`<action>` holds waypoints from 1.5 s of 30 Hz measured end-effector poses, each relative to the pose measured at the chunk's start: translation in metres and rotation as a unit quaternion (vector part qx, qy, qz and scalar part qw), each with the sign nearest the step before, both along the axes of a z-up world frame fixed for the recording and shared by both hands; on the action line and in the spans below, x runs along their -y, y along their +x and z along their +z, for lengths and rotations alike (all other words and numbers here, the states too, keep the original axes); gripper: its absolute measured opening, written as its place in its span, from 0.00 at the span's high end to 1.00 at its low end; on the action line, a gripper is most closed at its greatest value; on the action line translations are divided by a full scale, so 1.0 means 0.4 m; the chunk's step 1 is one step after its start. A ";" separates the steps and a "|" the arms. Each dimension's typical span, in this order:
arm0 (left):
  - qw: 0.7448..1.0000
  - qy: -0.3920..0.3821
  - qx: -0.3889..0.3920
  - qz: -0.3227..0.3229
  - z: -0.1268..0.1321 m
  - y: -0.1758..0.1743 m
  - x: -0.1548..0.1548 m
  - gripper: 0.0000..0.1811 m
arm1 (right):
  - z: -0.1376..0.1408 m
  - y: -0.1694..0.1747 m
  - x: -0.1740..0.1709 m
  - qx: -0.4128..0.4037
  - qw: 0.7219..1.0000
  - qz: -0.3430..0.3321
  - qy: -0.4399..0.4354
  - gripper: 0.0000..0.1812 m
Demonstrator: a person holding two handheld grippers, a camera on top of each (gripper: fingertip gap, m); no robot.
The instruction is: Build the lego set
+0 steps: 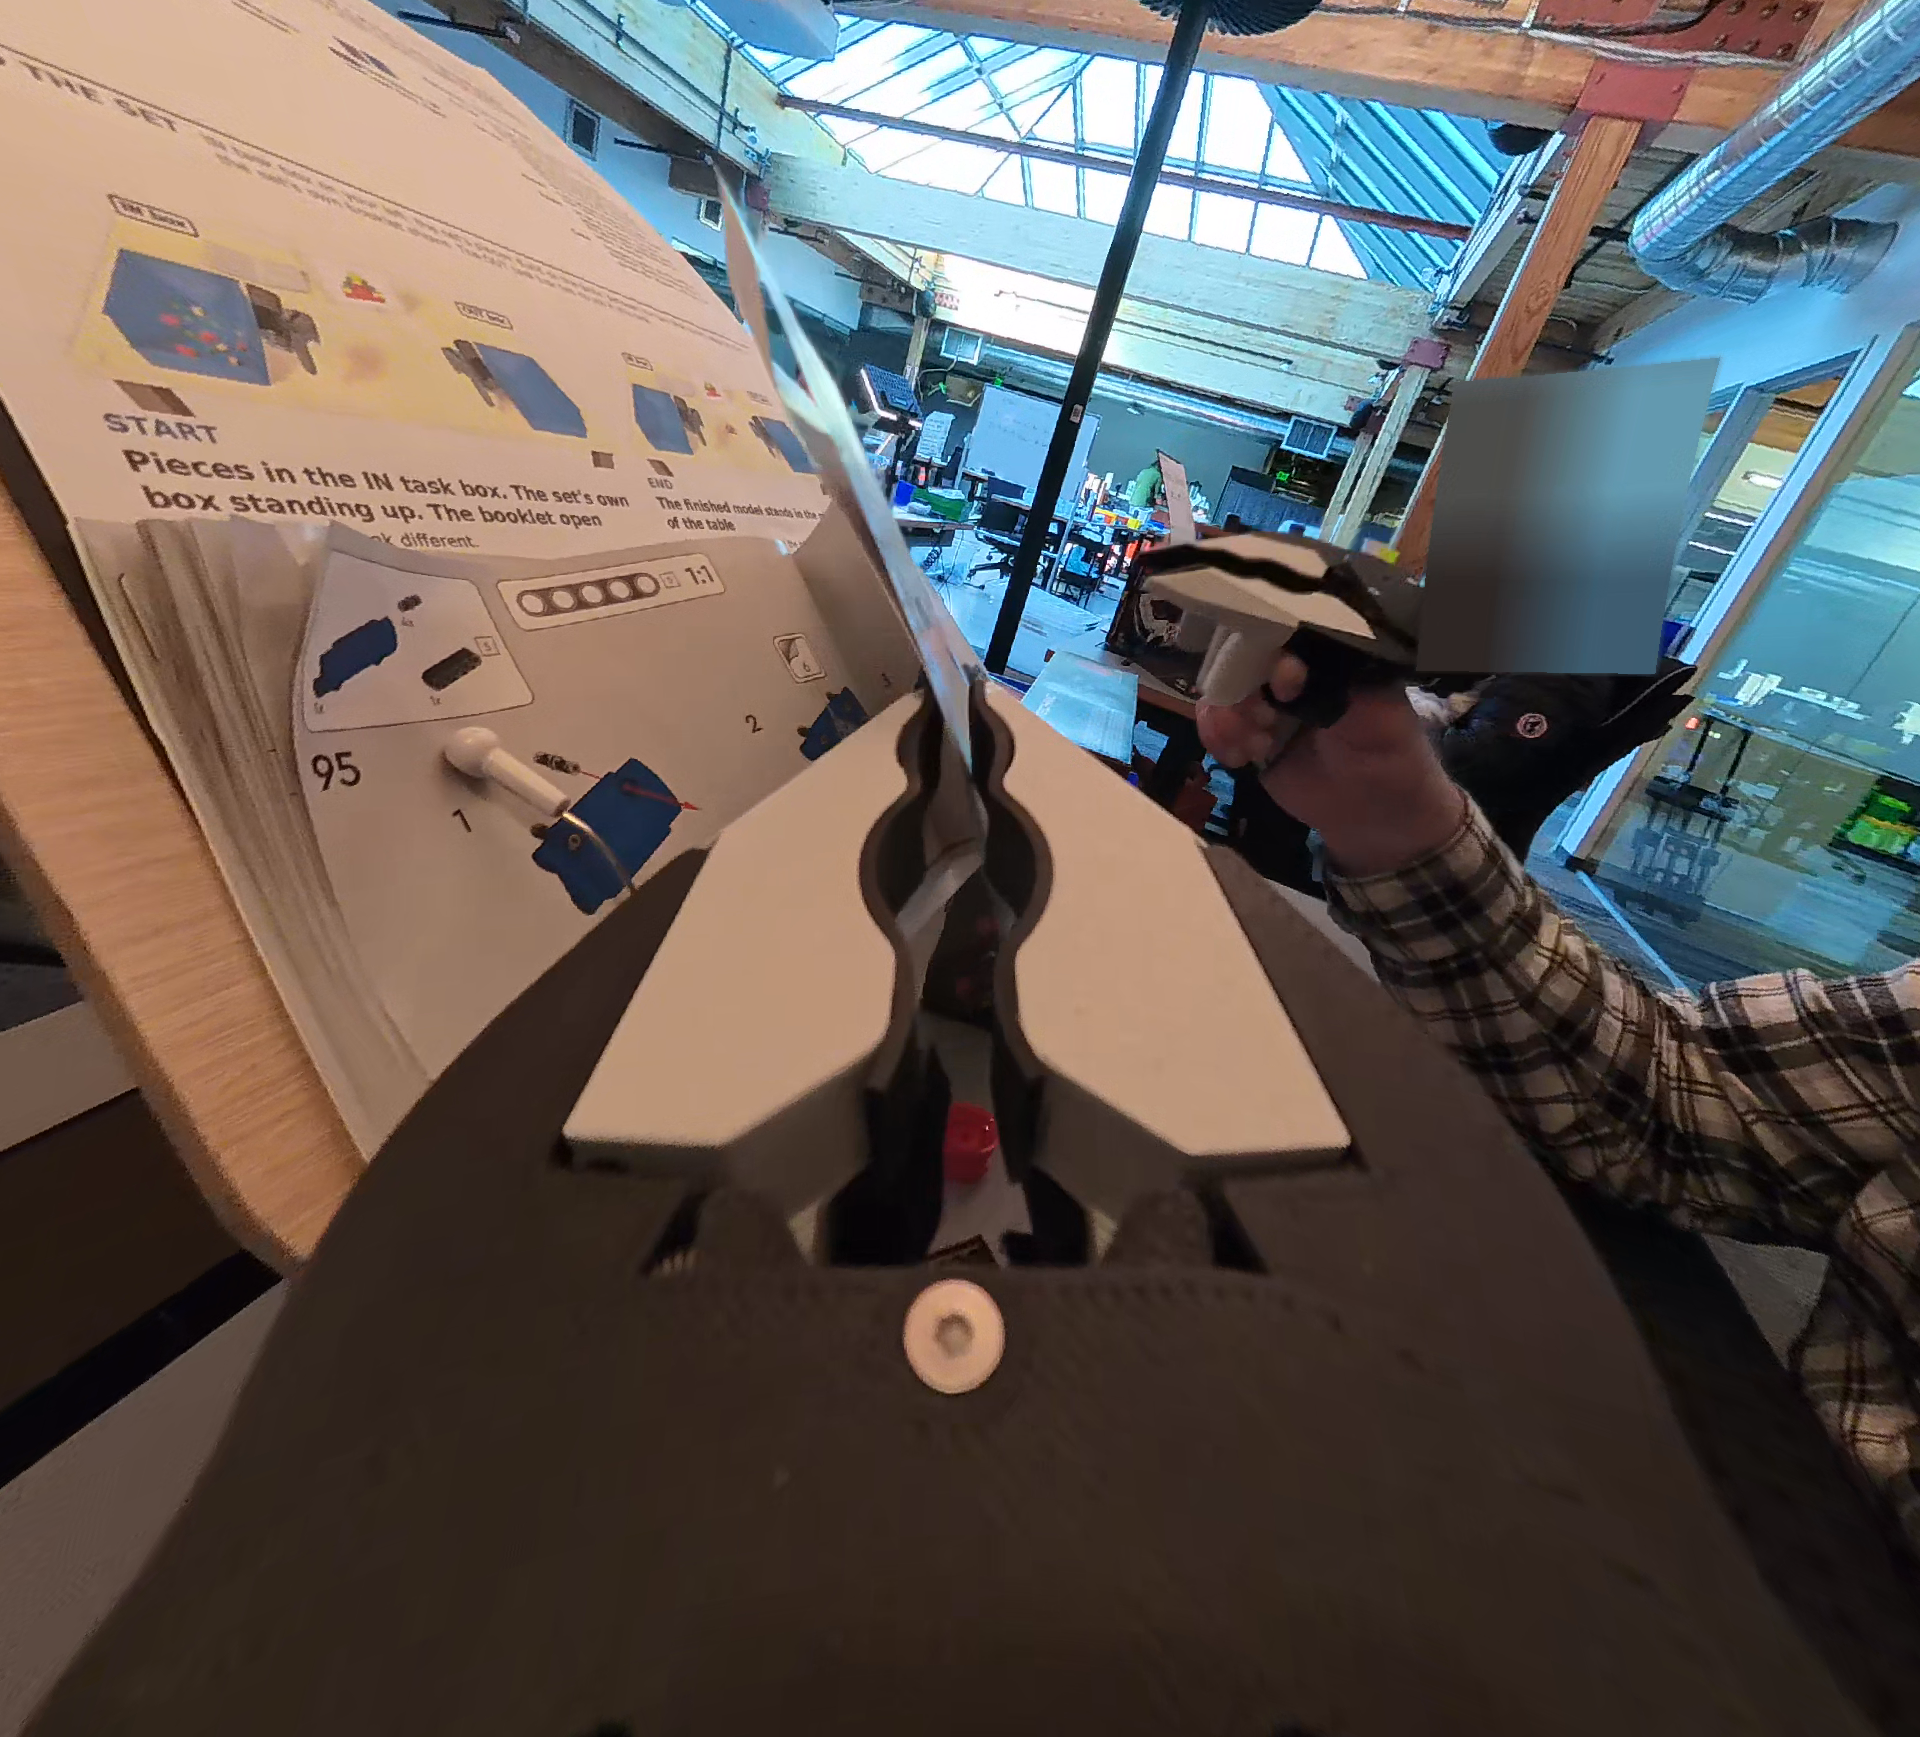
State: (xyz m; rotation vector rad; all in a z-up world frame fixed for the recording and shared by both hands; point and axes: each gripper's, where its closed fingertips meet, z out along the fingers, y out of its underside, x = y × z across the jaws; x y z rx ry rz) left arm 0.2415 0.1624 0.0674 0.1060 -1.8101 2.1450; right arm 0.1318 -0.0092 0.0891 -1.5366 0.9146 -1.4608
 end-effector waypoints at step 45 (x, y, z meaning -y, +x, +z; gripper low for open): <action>1.000 0.001 0.000 0.018 -0.001 0.026 -0.027 0.99 | -0.220 0.092 -0.064 -0.142 0.986 0.016 -0.083 0.90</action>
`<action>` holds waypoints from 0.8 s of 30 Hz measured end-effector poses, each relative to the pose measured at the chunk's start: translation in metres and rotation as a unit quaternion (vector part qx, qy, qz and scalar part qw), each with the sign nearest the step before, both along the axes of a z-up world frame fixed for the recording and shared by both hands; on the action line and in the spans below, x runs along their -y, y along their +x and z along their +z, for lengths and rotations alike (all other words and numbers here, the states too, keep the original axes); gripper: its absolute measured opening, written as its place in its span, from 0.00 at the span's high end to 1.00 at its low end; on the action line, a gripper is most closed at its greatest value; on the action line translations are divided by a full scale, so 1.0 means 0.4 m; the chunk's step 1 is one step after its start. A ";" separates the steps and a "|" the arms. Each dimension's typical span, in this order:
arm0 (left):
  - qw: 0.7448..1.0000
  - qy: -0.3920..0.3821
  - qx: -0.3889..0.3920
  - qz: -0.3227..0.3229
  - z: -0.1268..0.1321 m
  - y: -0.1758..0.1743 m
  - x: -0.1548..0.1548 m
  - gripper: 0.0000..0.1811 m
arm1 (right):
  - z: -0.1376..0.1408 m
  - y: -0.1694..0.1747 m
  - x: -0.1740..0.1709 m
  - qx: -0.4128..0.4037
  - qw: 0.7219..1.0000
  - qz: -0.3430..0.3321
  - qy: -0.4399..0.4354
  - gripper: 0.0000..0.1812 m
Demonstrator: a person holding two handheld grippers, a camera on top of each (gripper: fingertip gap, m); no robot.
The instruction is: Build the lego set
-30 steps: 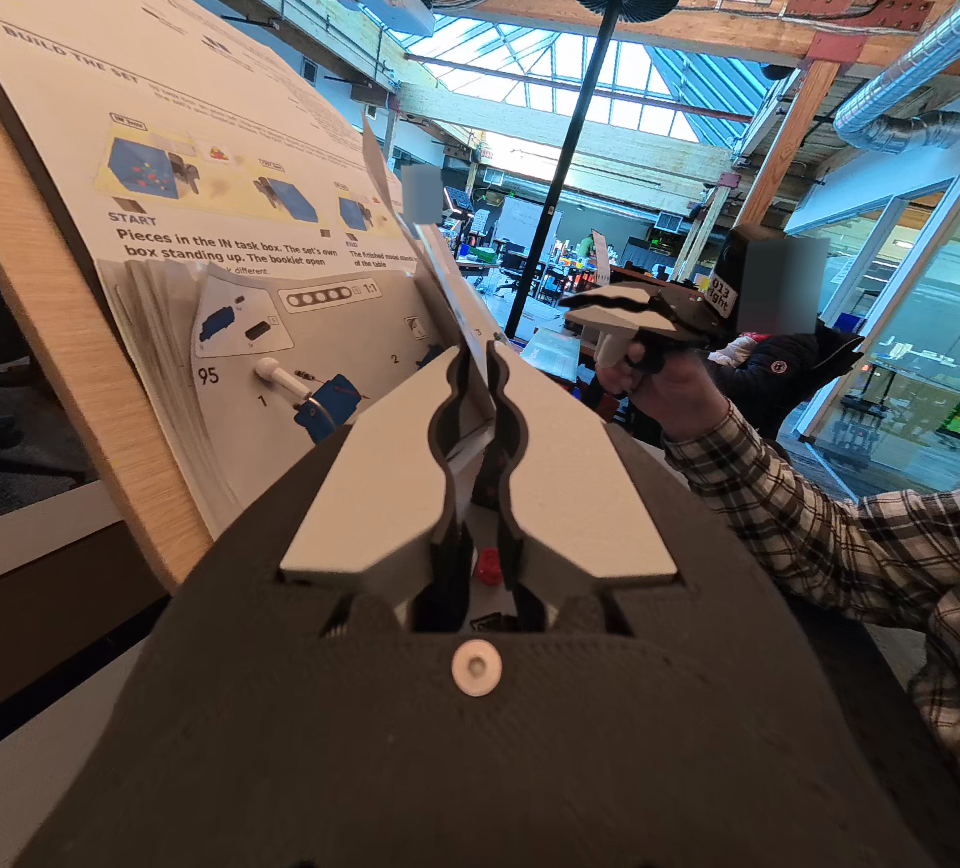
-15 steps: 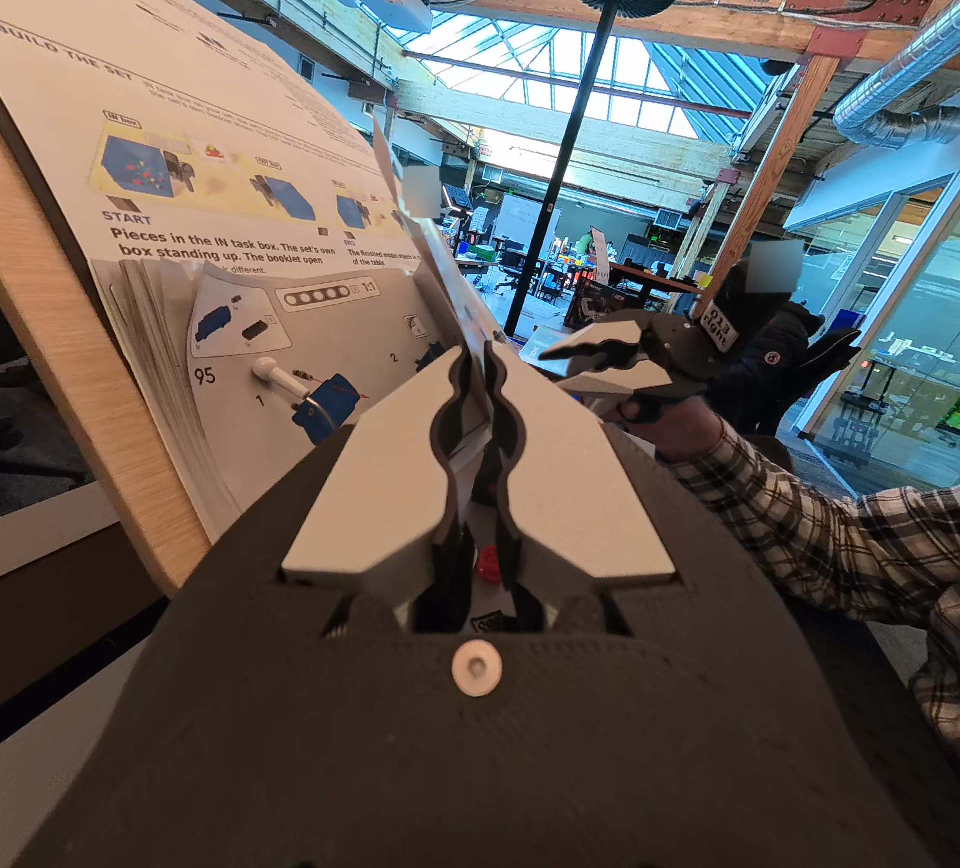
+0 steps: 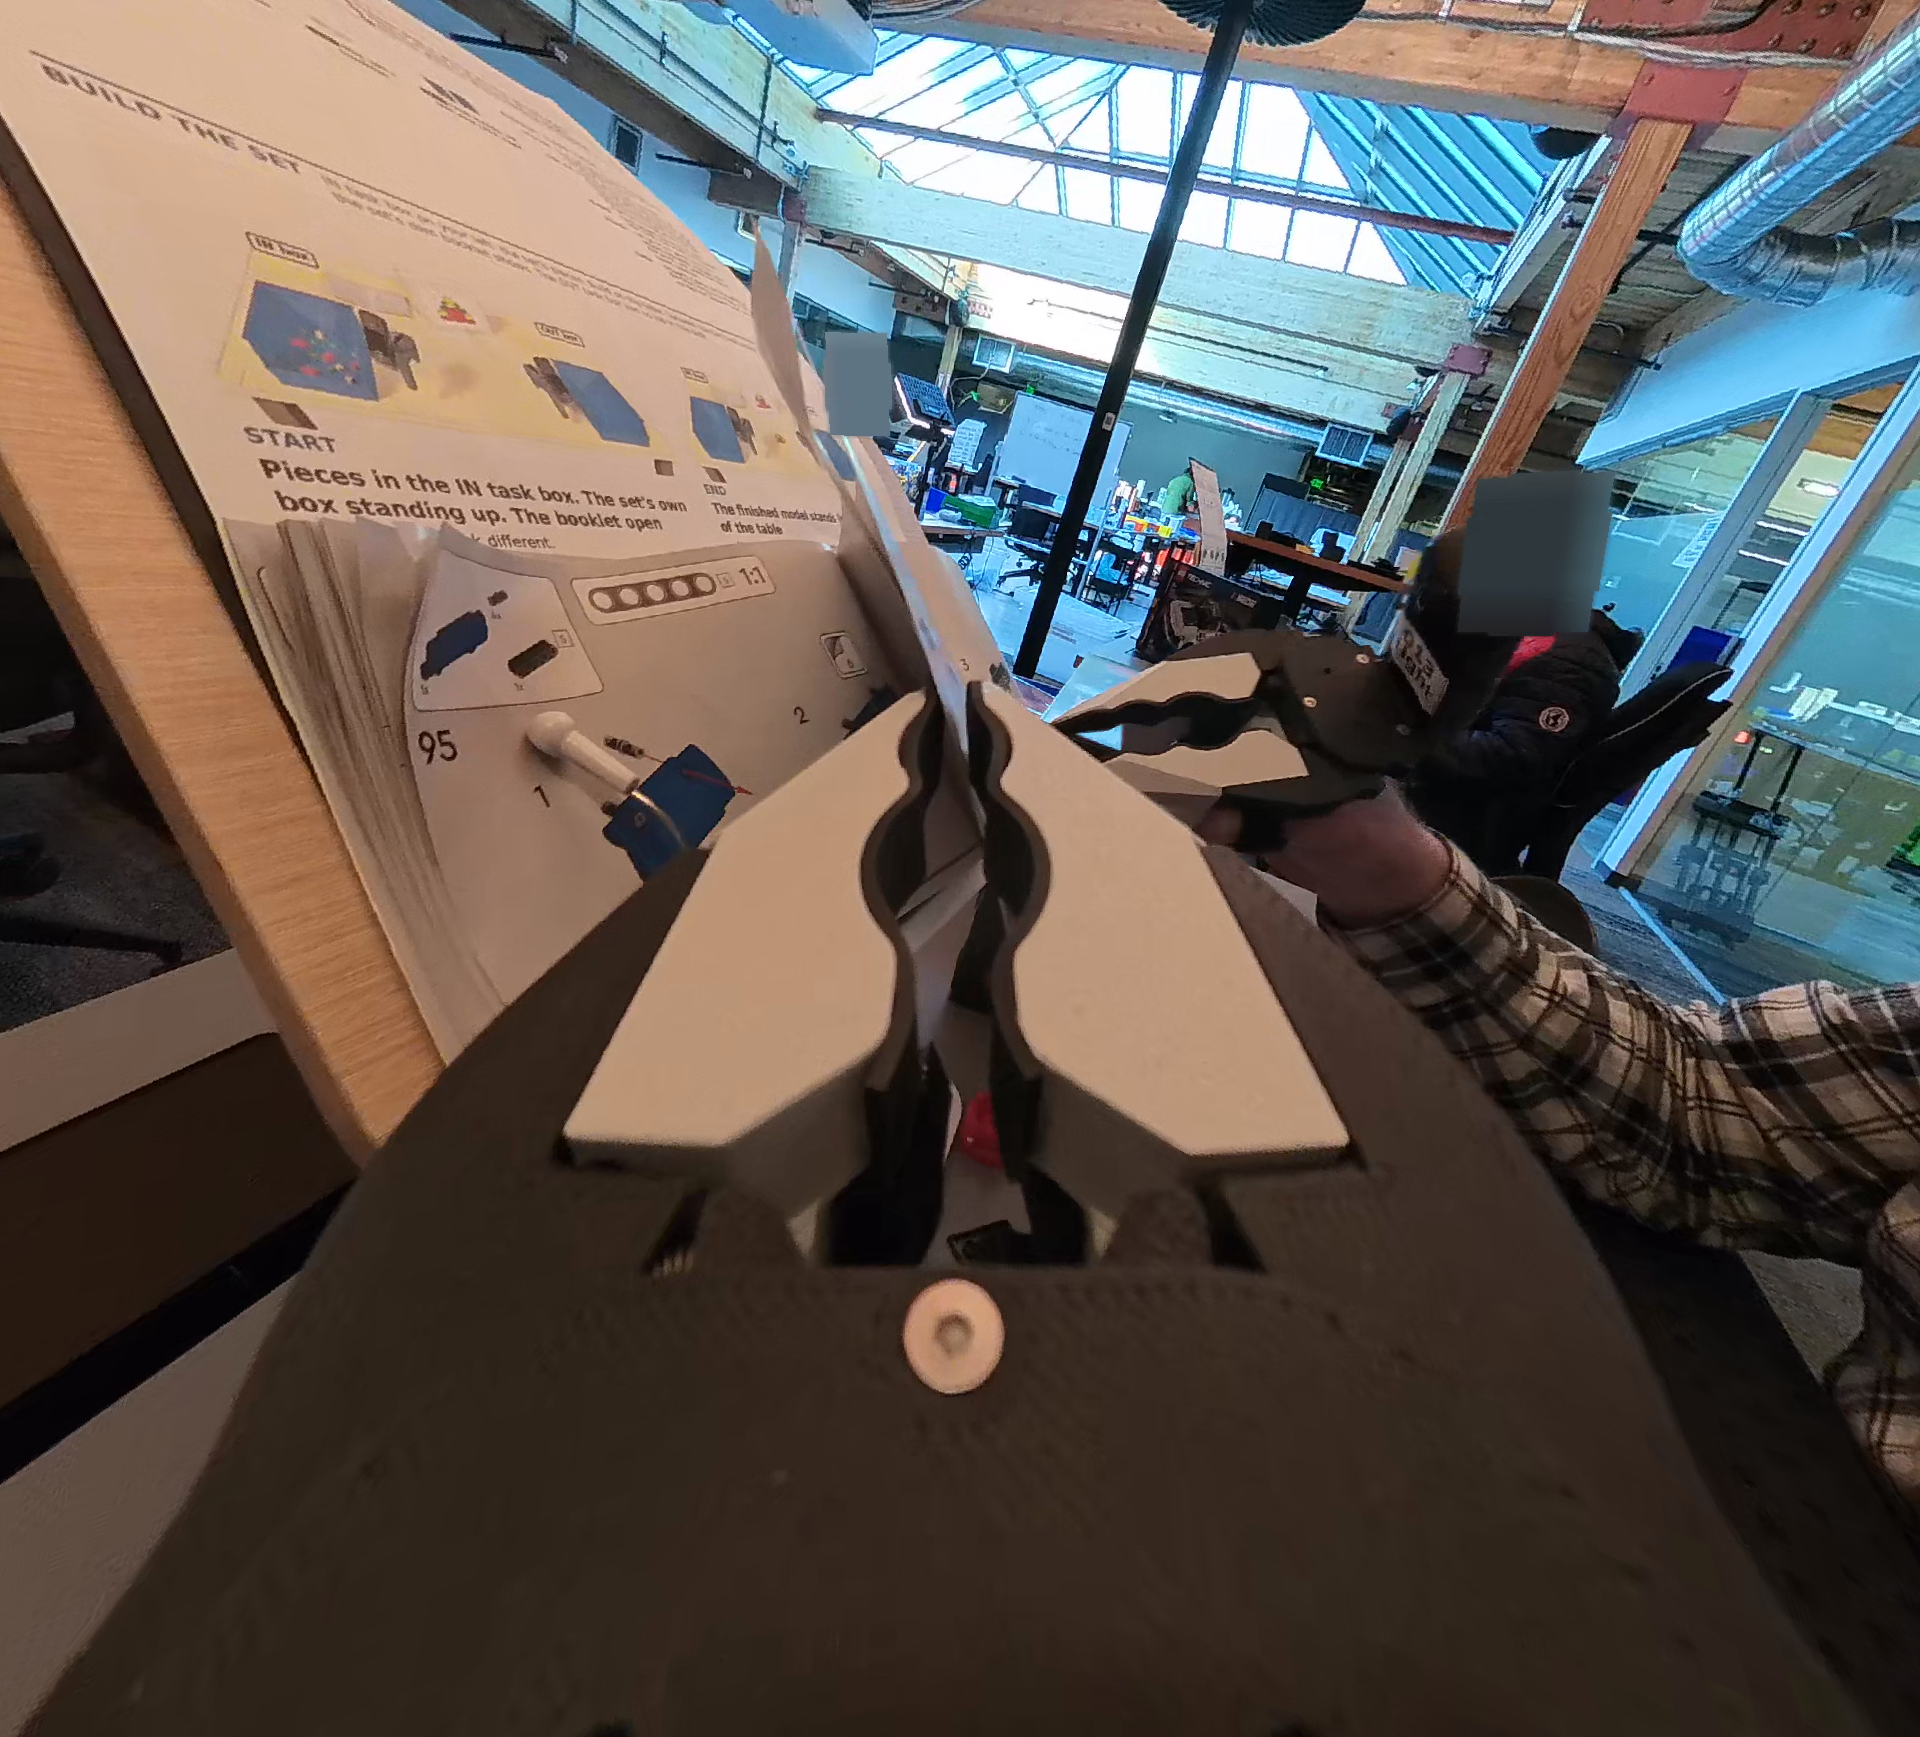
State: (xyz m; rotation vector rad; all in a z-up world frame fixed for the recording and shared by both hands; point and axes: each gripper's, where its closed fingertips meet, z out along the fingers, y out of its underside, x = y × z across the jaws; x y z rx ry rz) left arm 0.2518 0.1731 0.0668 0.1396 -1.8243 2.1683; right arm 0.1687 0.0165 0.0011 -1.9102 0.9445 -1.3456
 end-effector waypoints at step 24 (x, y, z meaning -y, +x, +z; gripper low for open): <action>1.000 0.011 0.006 -0.021 -0.011 -0.037 0.055 1.00 | 0.083 0.048 -0.220 0.072 0.993 0.095 -0.003 0.76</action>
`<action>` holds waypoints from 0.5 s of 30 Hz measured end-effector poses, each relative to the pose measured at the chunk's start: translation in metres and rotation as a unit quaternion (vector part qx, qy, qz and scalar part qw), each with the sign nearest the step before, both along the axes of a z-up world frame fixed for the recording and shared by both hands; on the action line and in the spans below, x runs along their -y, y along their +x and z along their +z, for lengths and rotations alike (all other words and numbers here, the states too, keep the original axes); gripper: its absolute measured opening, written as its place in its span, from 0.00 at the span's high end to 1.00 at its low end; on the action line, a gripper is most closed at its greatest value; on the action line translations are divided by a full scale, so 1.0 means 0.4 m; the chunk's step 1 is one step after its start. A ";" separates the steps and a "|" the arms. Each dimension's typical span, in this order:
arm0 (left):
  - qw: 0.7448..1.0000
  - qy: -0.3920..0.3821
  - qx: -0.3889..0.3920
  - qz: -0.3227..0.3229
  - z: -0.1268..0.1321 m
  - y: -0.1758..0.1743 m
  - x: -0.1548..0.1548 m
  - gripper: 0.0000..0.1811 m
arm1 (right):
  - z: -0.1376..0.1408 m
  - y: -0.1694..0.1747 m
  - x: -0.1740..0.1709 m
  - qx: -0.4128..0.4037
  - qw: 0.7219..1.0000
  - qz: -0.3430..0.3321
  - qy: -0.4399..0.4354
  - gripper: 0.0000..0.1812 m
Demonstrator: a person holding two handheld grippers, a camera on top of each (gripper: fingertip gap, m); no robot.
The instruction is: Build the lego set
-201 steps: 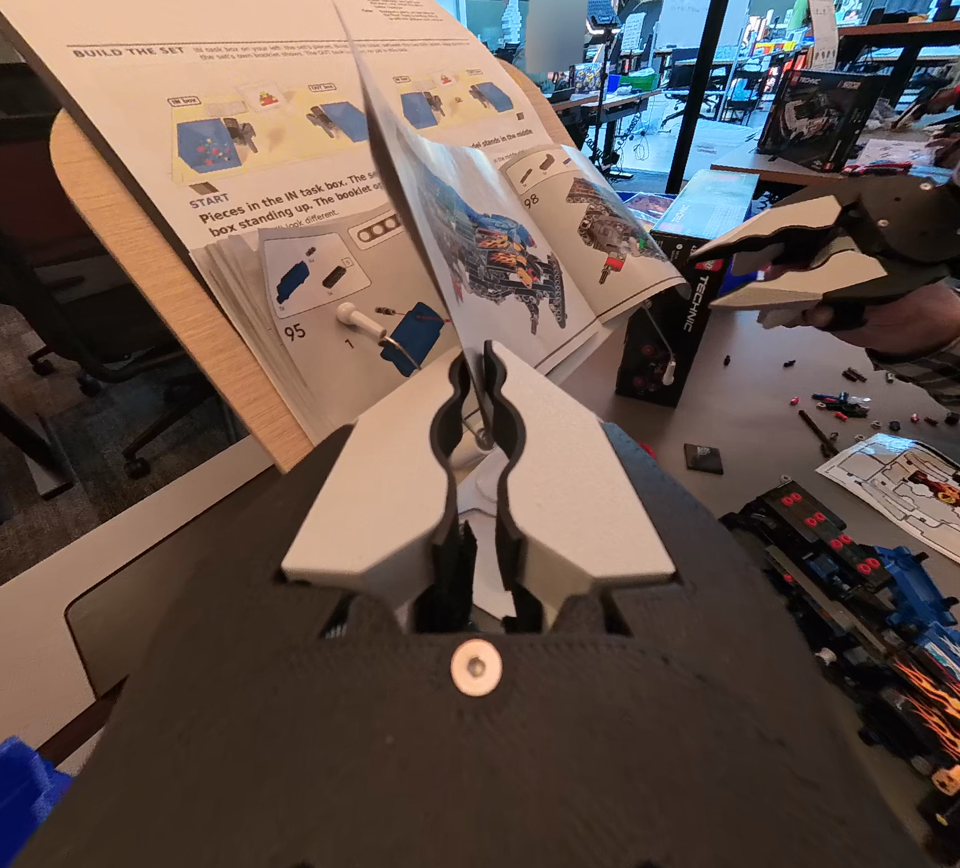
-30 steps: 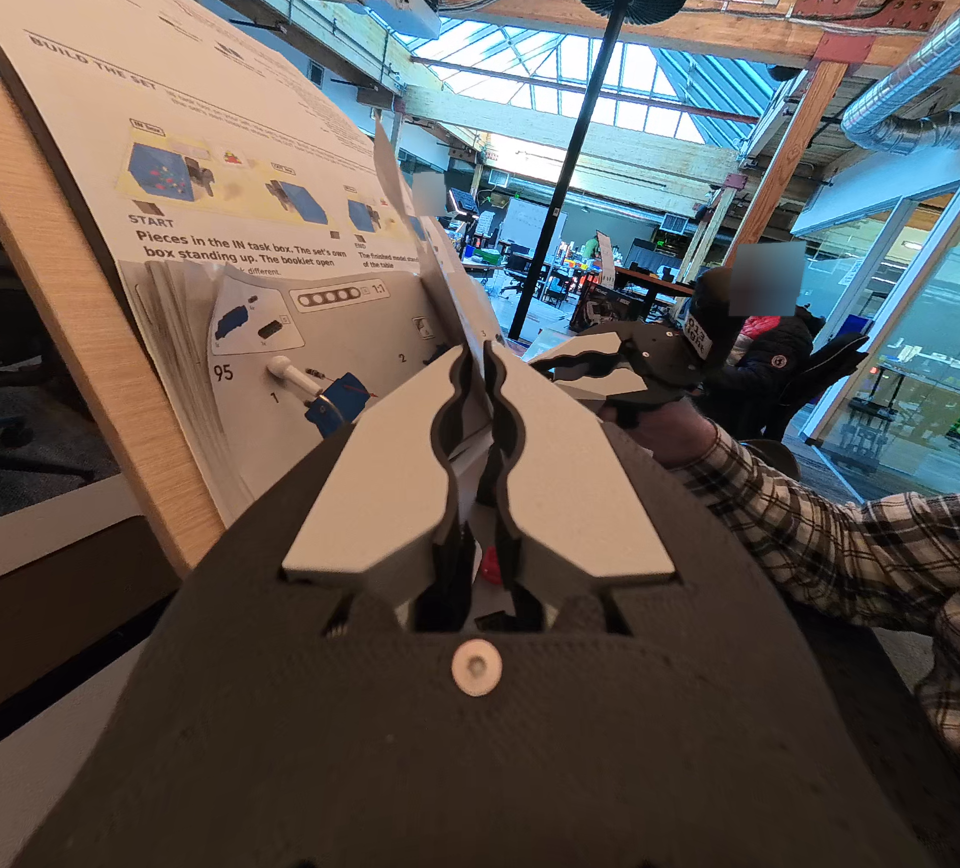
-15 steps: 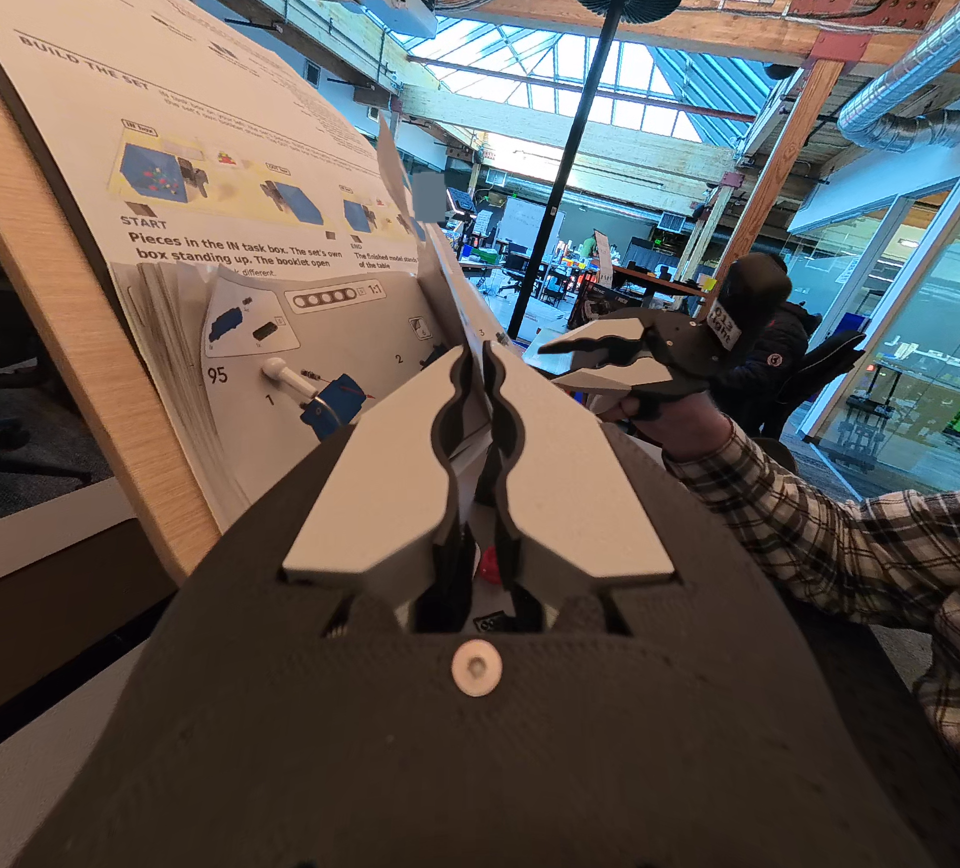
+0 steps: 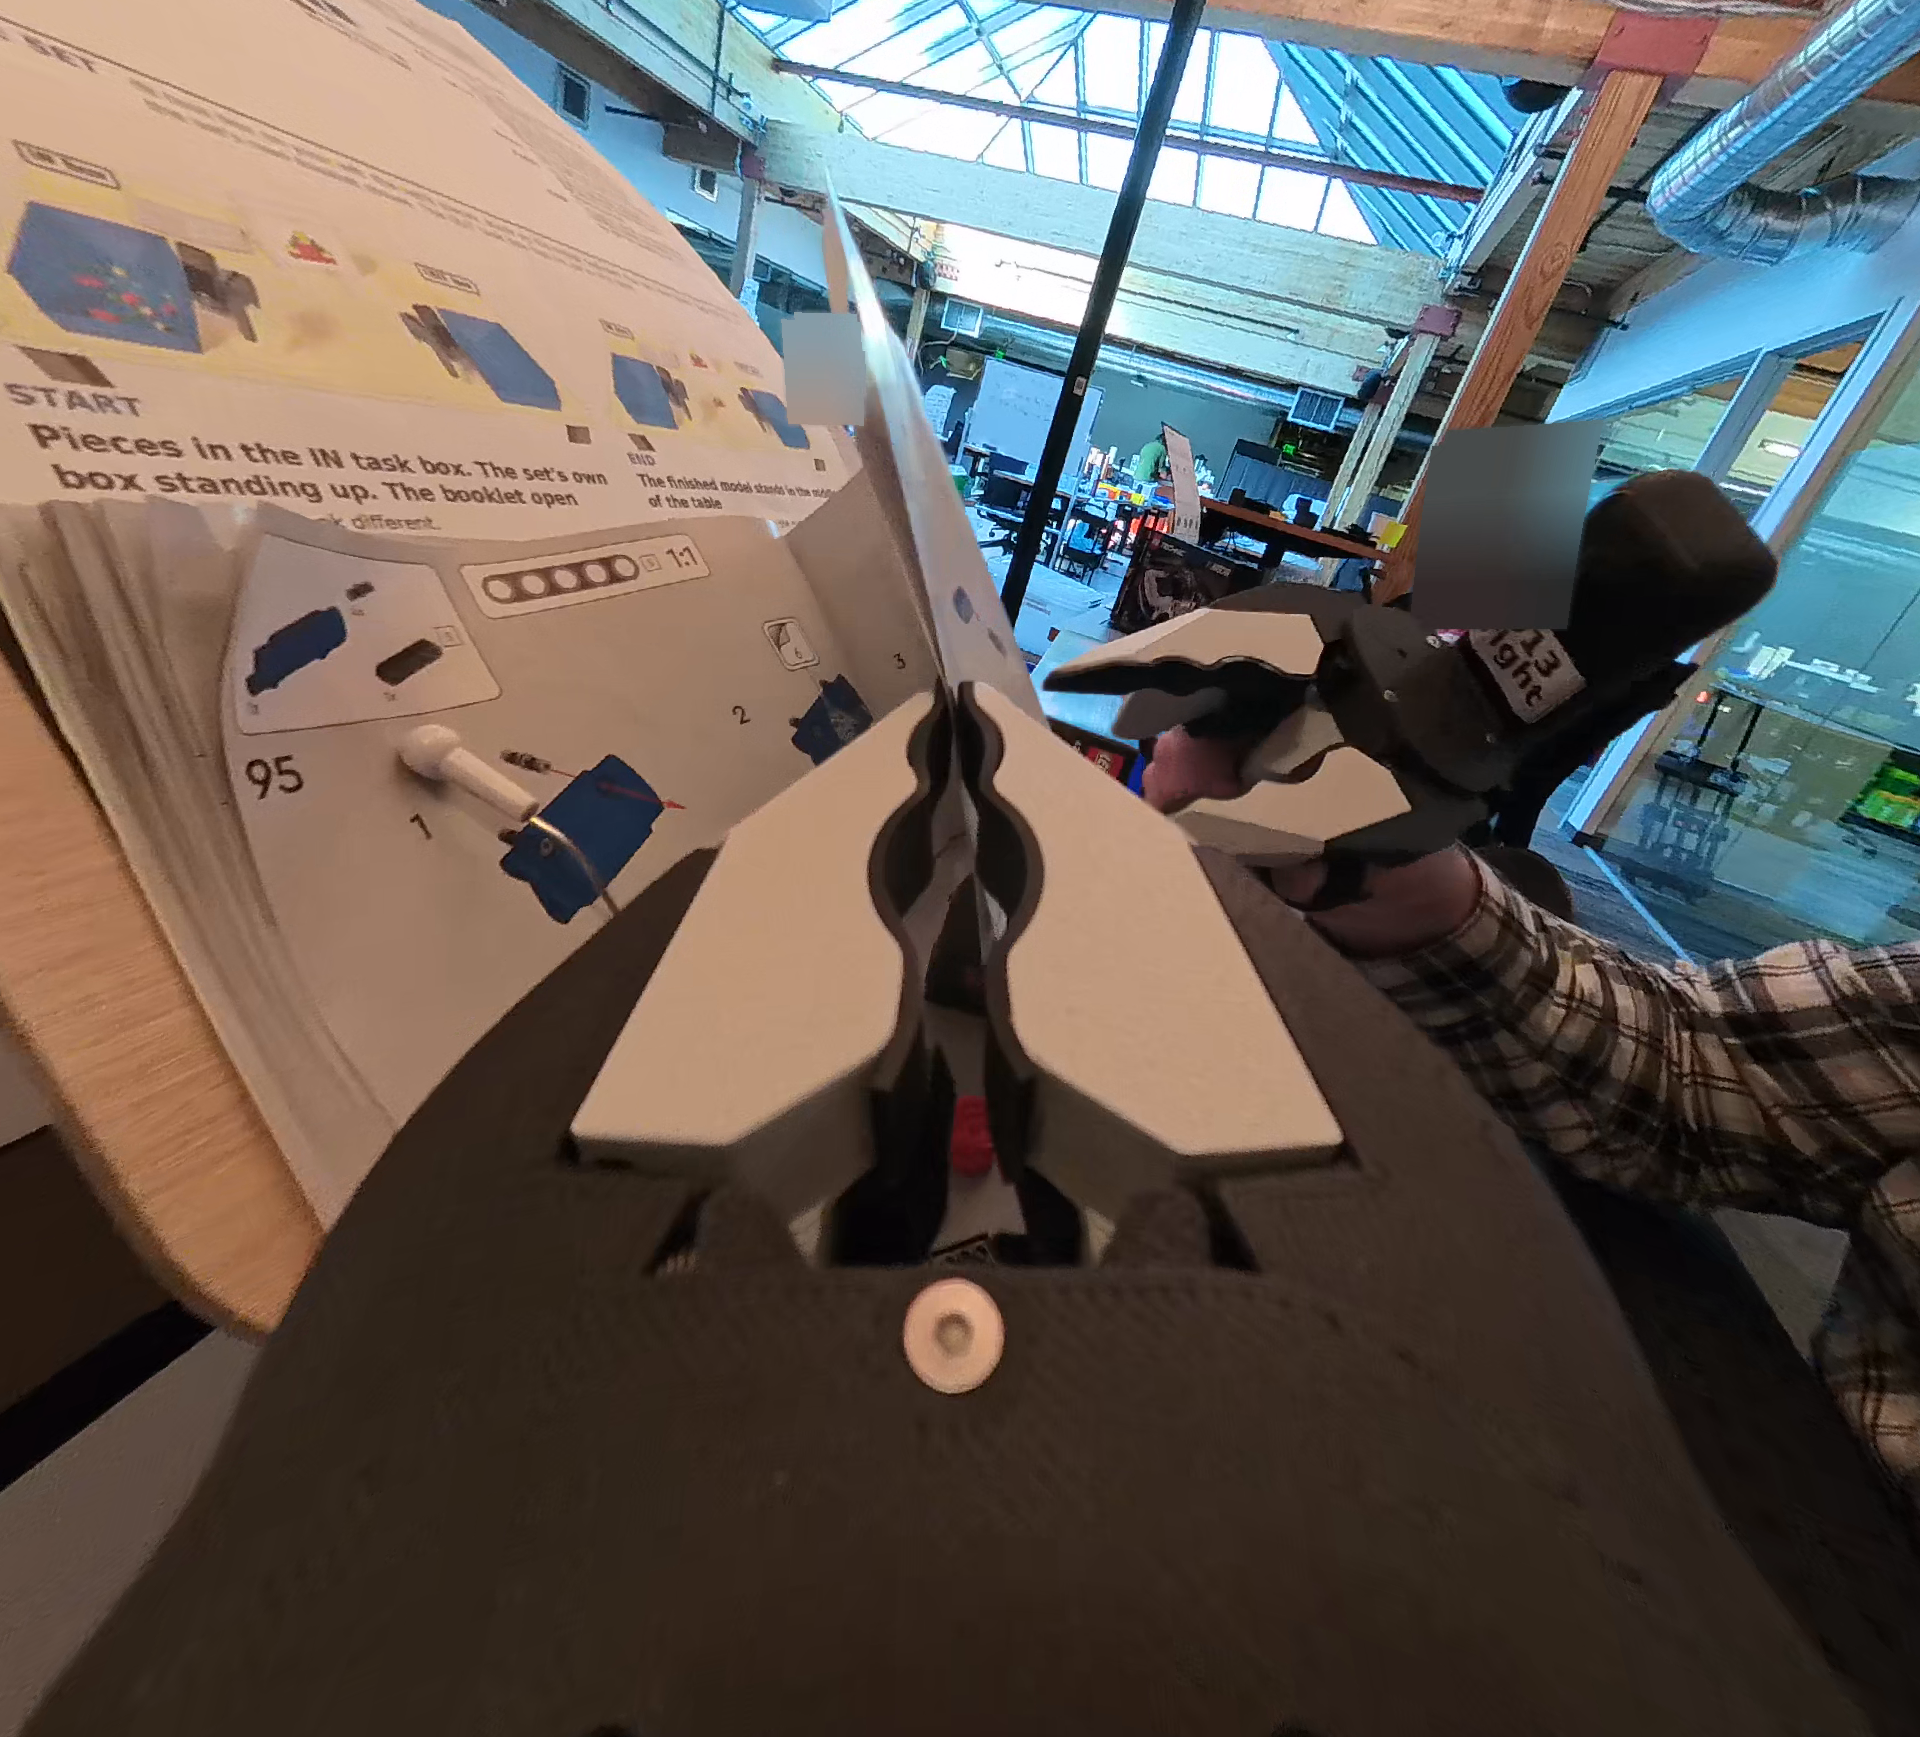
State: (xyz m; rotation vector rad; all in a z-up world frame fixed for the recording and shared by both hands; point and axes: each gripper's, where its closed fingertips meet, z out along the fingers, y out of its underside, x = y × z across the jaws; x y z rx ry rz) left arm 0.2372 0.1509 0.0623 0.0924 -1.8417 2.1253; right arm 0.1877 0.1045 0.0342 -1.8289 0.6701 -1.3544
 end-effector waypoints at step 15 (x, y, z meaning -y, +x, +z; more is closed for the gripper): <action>1.000 -0.003 -0.020 -0.023 -0.007 -0.016 0.026 1.00 | -0.025 0.067 -0.061 0.041 0.994 -0.008 -0.101 0.79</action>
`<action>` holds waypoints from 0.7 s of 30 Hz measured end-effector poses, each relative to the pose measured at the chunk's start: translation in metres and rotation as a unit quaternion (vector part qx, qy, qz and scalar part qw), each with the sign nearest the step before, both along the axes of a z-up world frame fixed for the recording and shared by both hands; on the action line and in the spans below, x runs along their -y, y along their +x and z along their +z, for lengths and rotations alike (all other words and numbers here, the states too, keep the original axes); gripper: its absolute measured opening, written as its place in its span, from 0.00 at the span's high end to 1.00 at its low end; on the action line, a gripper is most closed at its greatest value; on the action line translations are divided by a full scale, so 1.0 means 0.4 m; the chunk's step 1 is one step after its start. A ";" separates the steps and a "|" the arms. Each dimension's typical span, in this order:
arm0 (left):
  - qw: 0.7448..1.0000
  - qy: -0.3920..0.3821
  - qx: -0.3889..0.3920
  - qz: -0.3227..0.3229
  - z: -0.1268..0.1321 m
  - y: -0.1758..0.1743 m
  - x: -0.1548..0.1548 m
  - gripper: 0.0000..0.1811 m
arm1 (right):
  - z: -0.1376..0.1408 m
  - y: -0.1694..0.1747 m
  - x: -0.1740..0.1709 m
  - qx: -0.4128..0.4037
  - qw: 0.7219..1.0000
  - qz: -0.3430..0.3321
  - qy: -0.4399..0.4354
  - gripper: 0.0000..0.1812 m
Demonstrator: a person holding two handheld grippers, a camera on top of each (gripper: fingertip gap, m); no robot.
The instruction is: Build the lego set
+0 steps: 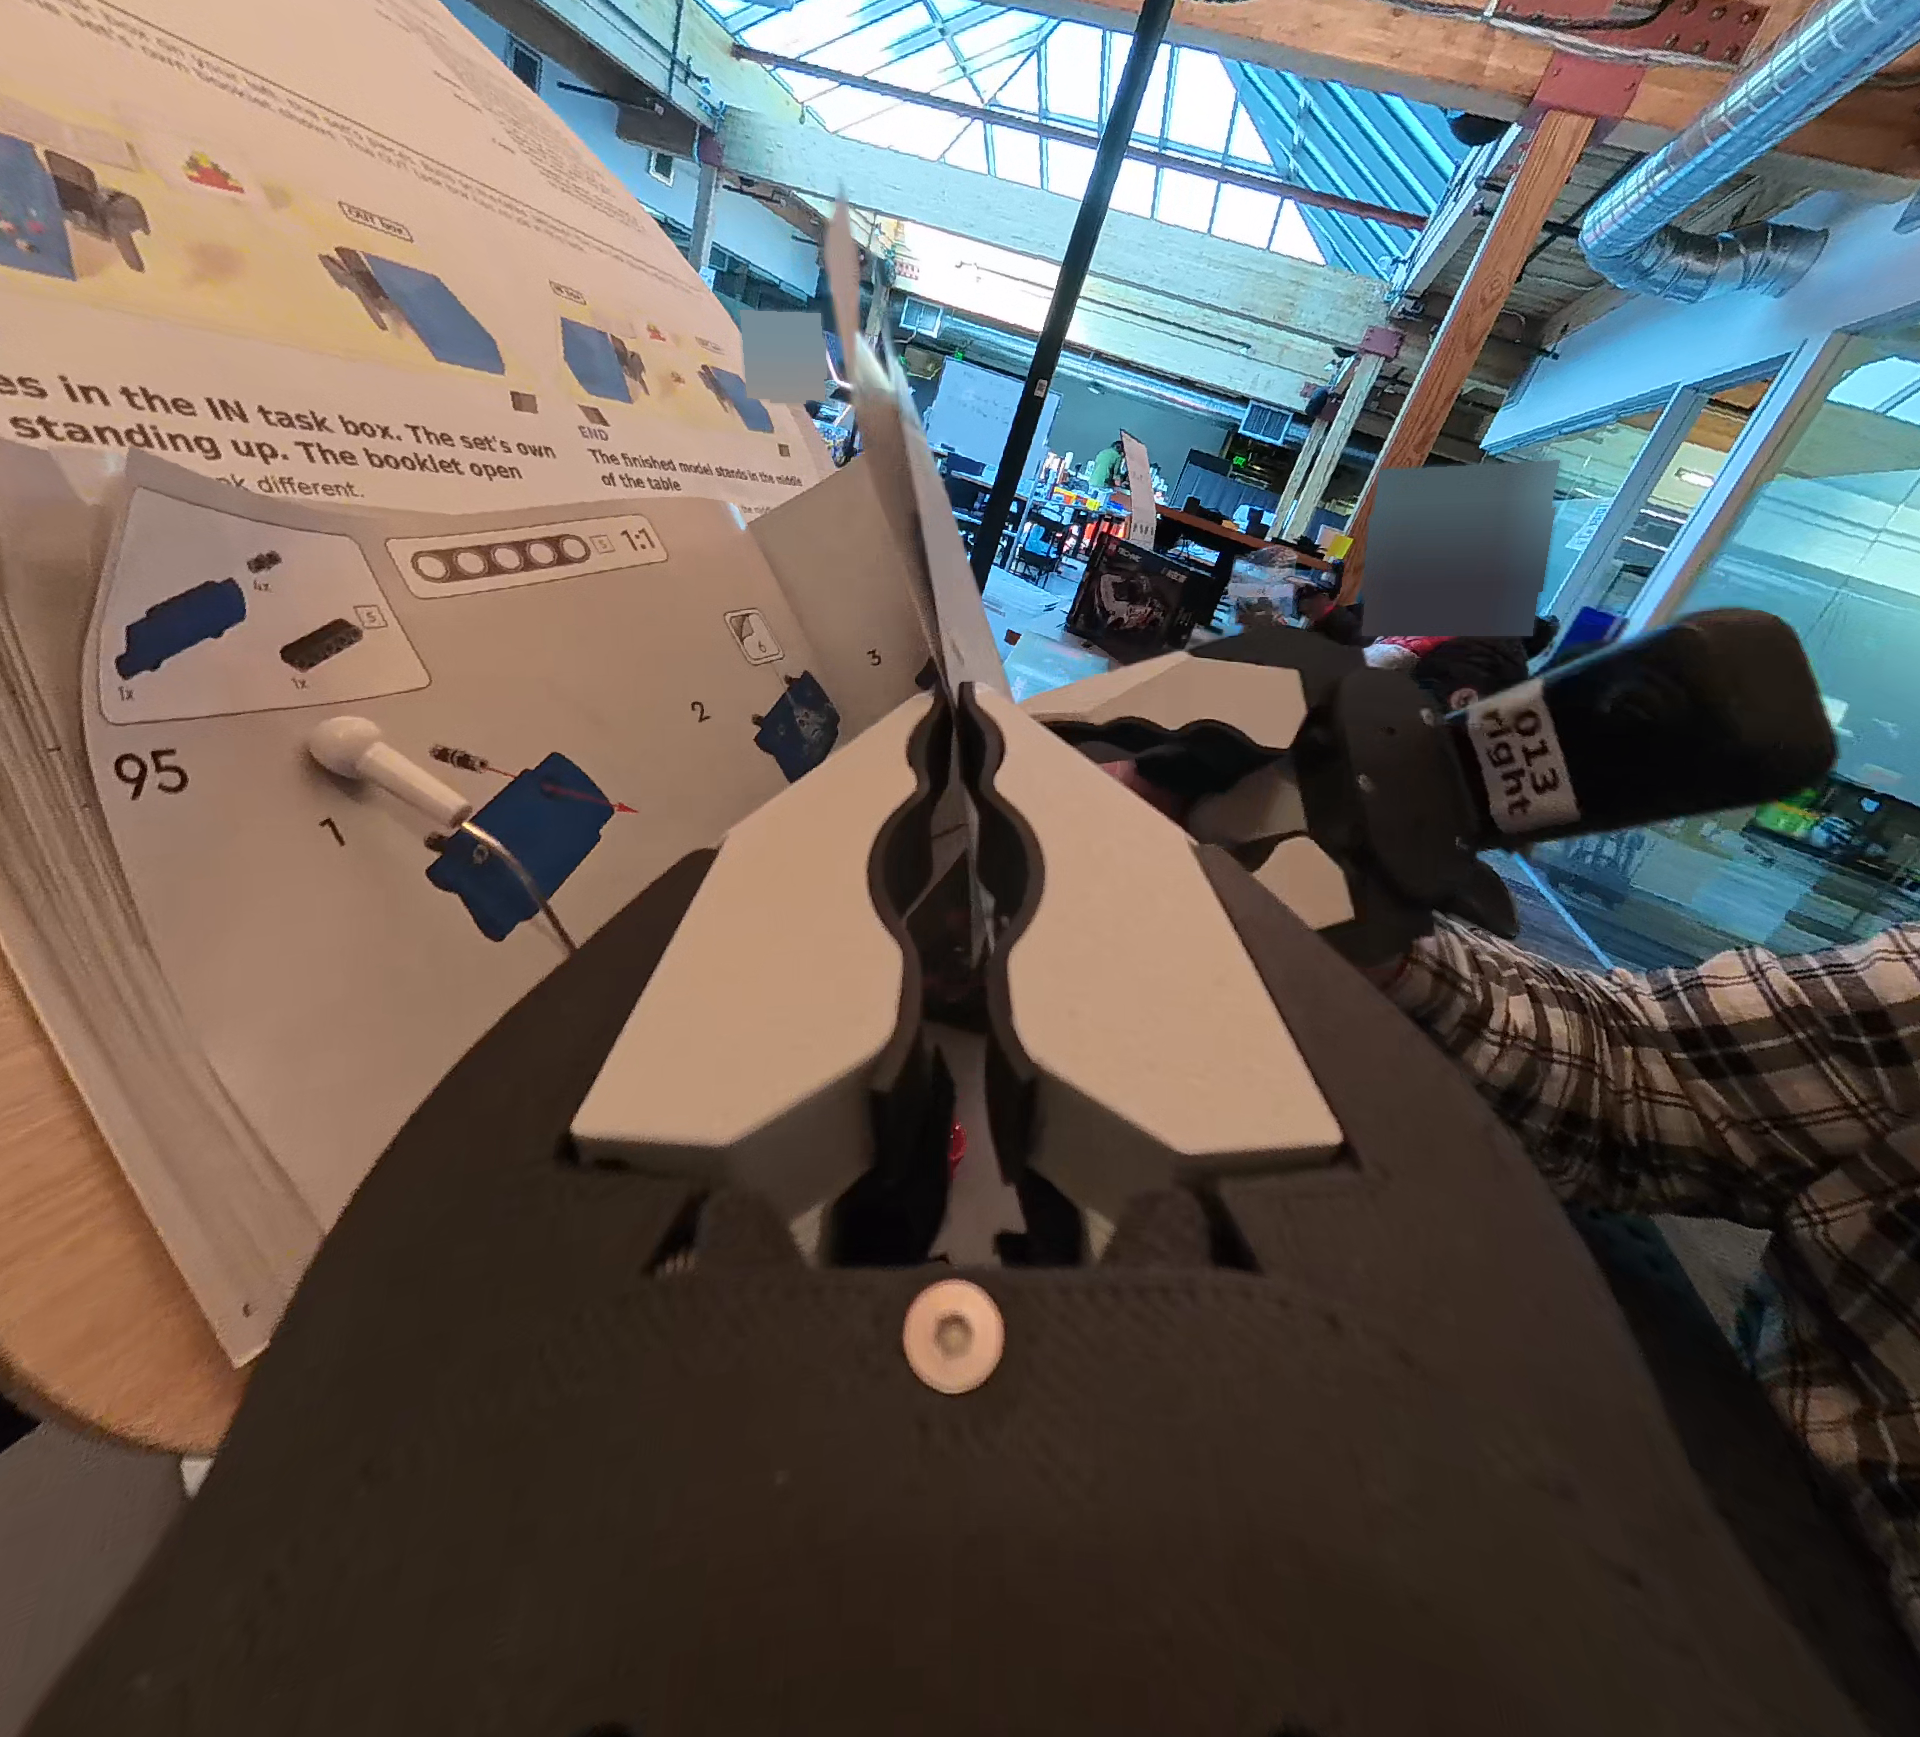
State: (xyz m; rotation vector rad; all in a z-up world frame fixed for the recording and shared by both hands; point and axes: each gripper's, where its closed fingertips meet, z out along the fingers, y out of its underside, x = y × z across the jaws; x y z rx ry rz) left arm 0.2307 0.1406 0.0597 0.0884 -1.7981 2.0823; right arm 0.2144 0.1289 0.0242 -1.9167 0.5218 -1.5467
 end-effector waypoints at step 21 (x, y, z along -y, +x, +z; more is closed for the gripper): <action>1.000 -0.004 -0.008 -0.018 0.002 -0.017 0.008 1.00 | 0.004 -0.007 -0.005 0.019 0.999 -0.004 -0.026 1.00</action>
